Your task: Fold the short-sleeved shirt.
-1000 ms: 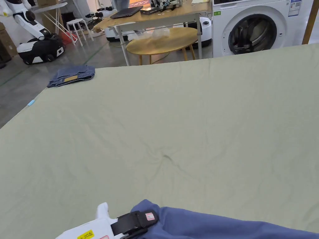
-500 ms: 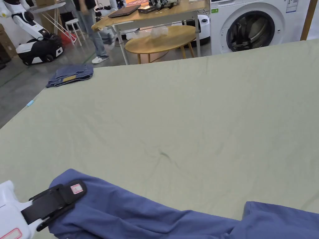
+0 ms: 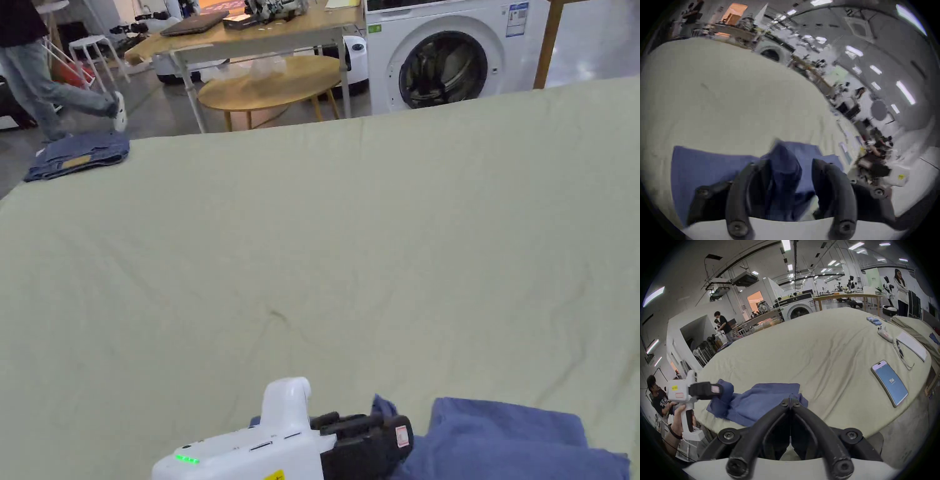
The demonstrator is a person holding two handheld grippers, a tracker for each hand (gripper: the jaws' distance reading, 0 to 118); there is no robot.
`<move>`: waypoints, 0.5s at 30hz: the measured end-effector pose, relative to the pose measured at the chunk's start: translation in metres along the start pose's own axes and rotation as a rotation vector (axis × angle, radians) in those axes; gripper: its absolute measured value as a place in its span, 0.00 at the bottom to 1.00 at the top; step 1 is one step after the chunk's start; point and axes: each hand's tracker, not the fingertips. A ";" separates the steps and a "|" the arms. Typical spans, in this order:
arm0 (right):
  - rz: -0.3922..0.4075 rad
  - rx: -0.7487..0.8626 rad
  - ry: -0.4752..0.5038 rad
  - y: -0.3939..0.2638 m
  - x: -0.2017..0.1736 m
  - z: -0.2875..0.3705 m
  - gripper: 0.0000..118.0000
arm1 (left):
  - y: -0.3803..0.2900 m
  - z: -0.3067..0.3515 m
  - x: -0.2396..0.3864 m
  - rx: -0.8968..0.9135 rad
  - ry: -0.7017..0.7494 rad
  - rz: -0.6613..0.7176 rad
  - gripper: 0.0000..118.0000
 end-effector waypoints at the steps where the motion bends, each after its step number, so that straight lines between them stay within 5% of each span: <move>1: -0.008 -0.004 0.001 -0.002 0.003 -0.001 0.00 | 0.003 0.006 -0.001 0.022 -0.008 0.016 0.43; 3: -0.019 -0.010 0.004 -0.004 0.006 -0.002 0.00 | 0.007 0.028 -0.011 0.082 0.005 0.082 0.35; 4: -0.021 -0.011 0.004 -0.004 0.007 -0.002 0.00 | 0.007 0.035 -0.018 0.111 0.013 0.118 0.12; 5: -0.020 -0.012 0.003 -0.005 0.006 -0.001 0.00 | 0.006 0.040 -0.026 0.136 0.013 0.152 0.00; 15: -0.021 -0.031 -0.004 -0.010 0.003 0.000 0.00 | -0.047 -0.048 -0.030 -0.175 0.048 0.122 0.00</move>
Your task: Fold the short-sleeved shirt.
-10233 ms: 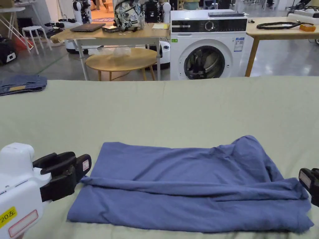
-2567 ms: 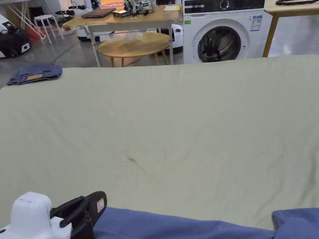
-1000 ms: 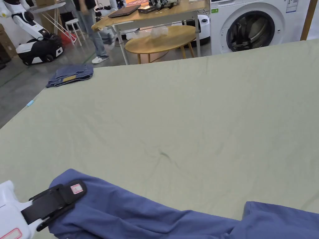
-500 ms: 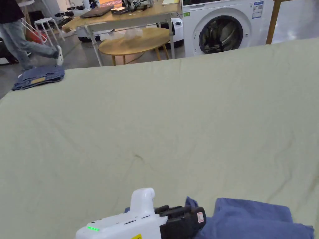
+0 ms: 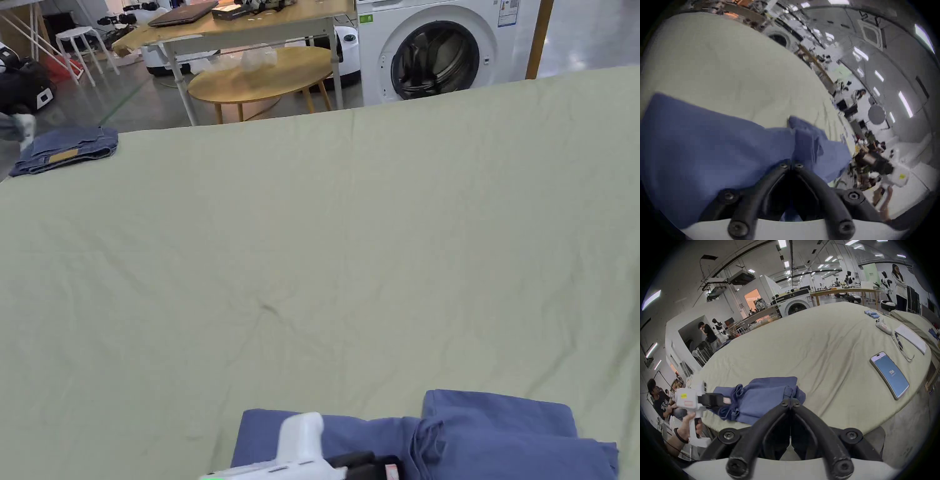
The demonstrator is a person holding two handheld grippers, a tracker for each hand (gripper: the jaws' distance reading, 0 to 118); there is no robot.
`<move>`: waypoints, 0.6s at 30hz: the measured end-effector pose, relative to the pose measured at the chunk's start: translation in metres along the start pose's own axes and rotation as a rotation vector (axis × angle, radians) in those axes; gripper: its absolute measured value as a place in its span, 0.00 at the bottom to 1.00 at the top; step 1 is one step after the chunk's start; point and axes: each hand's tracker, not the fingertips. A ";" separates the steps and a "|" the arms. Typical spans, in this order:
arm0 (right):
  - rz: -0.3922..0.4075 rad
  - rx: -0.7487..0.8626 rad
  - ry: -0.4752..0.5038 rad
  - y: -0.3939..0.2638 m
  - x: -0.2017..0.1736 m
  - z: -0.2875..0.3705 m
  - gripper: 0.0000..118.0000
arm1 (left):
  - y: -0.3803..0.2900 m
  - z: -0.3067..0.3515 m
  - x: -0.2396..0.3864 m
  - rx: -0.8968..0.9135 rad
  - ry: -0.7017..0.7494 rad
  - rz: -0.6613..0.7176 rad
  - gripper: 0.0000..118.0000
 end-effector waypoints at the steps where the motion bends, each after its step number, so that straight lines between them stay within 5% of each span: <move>1: 0.002 -0.002 0.001 0.000 0.000 0.000 0.00 | -0.002 -0.010 0.001 -0.017 0.034 -0.013 0.00; 5: 0.011 -0.015 -0.005 0.000 -0.002 -0.002 0.00 | 0.006 0.007 -0.005 0.016 -0.062 0.034 0.06; 7: 0.003 -0.019 -0.002 -0.001 0.000 -0.005 0.00 | 0.008 0.043 -0.007 0.156 -0.127 -0.079 0.39; 8: -0.004 -0.024 0.004 -0.001 0.001 -0.006 0.00 | 0.012 0.061 -0.009 0.180 -0.076 -0.094 0.45; 13: -0.023 -0.024 0.018 0.000 0.003 -0.010 0.00 | 0.021 0.140 -0.054 0.312 0.090 0.033 0.50; 18: -0.017 -0.030 0.025 0.000 -0.001 -0.012 0.00 | 0.007 0.162 -0.119 0.401 0.064 0.257 0.50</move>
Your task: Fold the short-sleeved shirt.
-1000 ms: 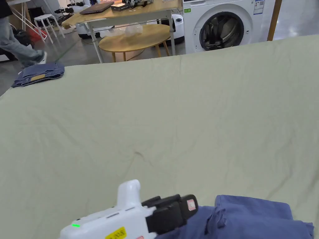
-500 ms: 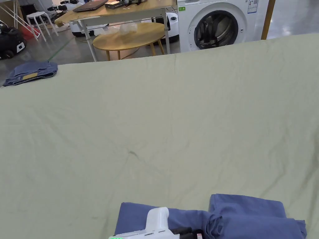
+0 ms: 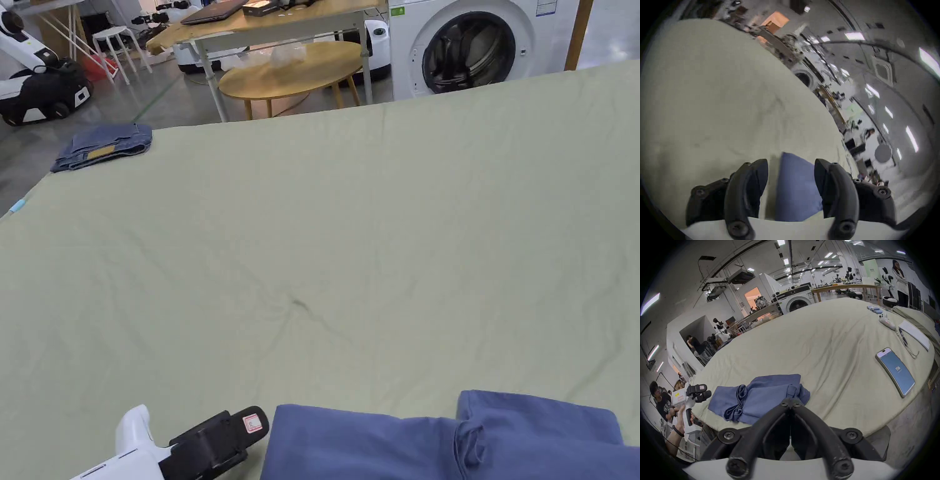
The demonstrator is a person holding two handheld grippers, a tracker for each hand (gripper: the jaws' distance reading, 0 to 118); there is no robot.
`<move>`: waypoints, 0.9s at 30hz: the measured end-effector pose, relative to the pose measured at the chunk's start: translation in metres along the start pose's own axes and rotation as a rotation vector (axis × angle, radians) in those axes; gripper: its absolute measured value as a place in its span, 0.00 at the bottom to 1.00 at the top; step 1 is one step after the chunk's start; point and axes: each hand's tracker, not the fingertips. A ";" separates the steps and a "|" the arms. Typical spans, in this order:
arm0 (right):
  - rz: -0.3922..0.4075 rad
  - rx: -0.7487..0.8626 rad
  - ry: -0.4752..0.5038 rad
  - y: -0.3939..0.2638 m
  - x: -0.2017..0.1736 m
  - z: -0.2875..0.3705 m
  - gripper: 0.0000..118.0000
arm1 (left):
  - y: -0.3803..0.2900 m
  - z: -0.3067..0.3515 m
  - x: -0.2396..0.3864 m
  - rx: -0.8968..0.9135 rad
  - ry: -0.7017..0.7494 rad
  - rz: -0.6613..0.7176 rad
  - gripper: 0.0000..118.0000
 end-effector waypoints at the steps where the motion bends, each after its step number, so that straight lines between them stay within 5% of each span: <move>1: 0.005 -0.005 -0.002 0.000 -0.001 0.000 0.00 | 0.001 -0.006 -0.016 -0.003 0.000 0.041 0.50; 6: 0.024 -0.021 -0.011 -0.002 -0.002 0.002 0.00 | -0.021 -0.041 -0.038 -0.094 -0.179 0.220 0.45; 10: 0.020 -0.015 -0.015 -0.003 0.000 0.004 0.00 | -0.032 -0.061 -0.012 -0.177 -0.169 0.245 0.06; 12: 0.006 -0.020 -0.008 -0.003 0.002 0.002 0.00 | -0.037 -0.058 -0.006 -0.135 -0.147 0.197 0.05; 17: 0.011 -0.015 -0.009 -0.003 0.002 0.004 0.00 | -0.023 -0.023 -0.003 -0.012 -0.255 0.322 0.05; 23: 0.017 -0.011 -0.014 0.000 0.007 0.004 0.00 | 0.019 0.041 0.069 0.074 0.025 -0.038 0.04; 27: -0.002 -0.011 -0.011 0.000 0.010 0.001 0.00 | 0.010 0.023 0.131 0.023 0.039 -0.230 0.05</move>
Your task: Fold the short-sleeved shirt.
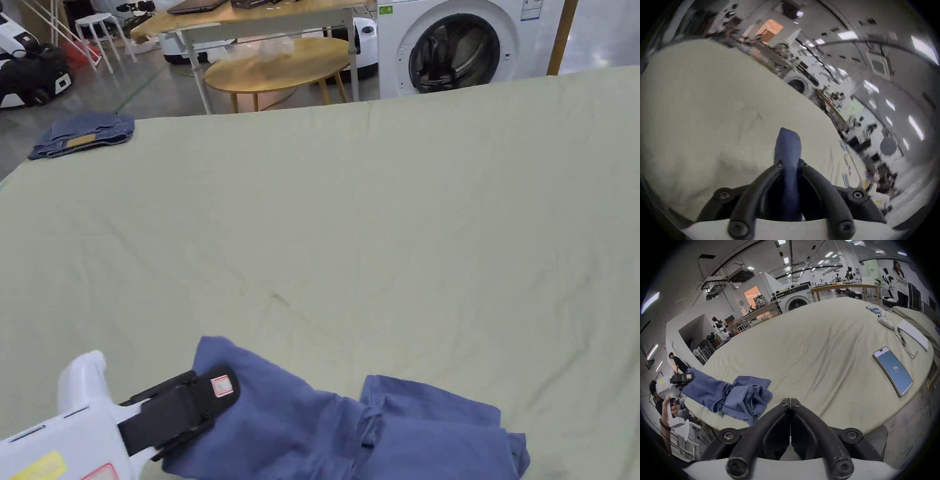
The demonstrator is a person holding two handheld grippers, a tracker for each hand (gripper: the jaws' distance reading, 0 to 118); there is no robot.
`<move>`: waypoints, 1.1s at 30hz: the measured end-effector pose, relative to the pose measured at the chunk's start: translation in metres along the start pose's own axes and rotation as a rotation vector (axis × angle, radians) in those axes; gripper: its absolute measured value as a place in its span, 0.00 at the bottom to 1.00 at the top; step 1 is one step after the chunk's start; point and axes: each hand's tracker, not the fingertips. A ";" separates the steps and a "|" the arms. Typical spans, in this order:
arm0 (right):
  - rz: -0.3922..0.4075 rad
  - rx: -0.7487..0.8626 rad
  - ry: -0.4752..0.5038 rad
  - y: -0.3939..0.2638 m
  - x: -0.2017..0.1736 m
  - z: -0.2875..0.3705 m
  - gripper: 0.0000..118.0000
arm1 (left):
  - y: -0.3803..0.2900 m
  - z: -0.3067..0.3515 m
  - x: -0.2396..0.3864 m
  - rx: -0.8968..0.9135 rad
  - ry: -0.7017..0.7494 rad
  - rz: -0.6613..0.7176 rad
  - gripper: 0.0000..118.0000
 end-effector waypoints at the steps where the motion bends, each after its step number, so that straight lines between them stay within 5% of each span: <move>1: -0.004 0.000 -0.002 0.000 -0.001 -0.001 0.00 | -0.005 -0.014 0.020 -0.044 -0.036 -0.060 0.04; 5: -0.013 0.005 0.014 -0.004 -0.004 0.002 0.00 | -0.047 -0.100 0.076 -0.232 -0.058 -0.226 0.04; 10: -0.002 0.003 0.011 -0.010 -0.005 0.008 0.00 | -0.085 -0.164 0.099 -0.376 -0.236 -0.085 0.04; 11: 0.000 0.000 0.005 -0.012 -0.004 0.008 0.00 | -0.087 -0.166 0.104 -0.367 -0.269 -0.079 0.11; 13: -0.007 -0.008 -0.005 -0.015 -0.001 0.006 0.00 | -0.085 -0.167 0.111 -0.351 -0.265 -0.106 0.45; 19: -0.067 -0.008 0.005 -0.021 0.011 0.007 0.00 | -0.063 -0.133 0.085 -0.228 -0.371 0.032 0.43; 20: -0.074 -0.008 0.006 -0.021 0.012 0.008 0.00 | -0.064 -0.134 0.084 -0.231 -0.342 0.017 0.38; 22: -0.087 -0.006 0.006 -0.022 0.014 0.009 0.00 | -0.072 -0.143 0.086 -0.277 -0.270 -0.049 0.04; 26: -0.097 -0.001 0.021 -0.021 0.011 0.012 0.00 | -0.110 -0.187 0.093 -0.471 -0.229 -0.111 0.01; 33: -0.039 -0.015 0.093 -0.018 -0.020 0.004 0.00 | -0.124 -0.203 0.106 -0.480 -0.169 -0.144 0.03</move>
